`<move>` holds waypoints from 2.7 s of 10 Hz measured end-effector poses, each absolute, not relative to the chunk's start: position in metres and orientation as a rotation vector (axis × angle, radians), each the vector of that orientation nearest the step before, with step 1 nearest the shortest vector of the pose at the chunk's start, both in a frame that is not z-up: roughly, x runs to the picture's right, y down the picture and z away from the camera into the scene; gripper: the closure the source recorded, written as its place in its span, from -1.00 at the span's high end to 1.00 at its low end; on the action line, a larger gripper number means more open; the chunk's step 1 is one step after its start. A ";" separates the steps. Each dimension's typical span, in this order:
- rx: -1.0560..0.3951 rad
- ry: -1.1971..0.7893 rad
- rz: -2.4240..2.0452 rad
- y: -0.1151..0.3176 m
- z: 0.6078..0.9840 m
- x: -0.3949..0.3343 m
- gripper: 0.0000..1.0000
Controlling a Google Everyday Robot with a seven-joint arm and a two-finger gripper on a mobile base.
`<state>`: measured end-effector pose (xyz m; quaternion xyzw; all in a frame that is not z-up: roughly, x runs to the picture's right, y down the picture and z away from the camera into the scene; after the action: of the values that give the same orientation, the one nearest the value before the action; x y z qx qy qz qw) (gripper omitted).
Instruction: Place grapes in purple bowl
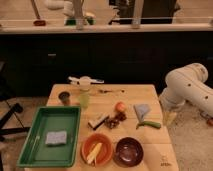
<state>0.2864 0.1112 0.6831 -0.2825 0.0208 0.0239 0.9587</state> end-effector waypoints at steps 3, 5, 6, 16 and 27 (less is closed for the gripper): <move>-0.573 0.042 0.048 0.111 0.683 0.286 0.60; -0.573 0.042 0.048 0.111 0.683 0.286 0.60; -0.574 0.041 0.050 0.111 0.683 0.286 0.60; -0.620 -0.308 -0.226 0.123 0.740 0.172 0.60; -0.517 -0.450 -0.459 0.136 0.741 0.126 0.60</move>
<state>0.1263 0.1357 0.7411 -0.2511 -0.2185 -0.2228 0.9163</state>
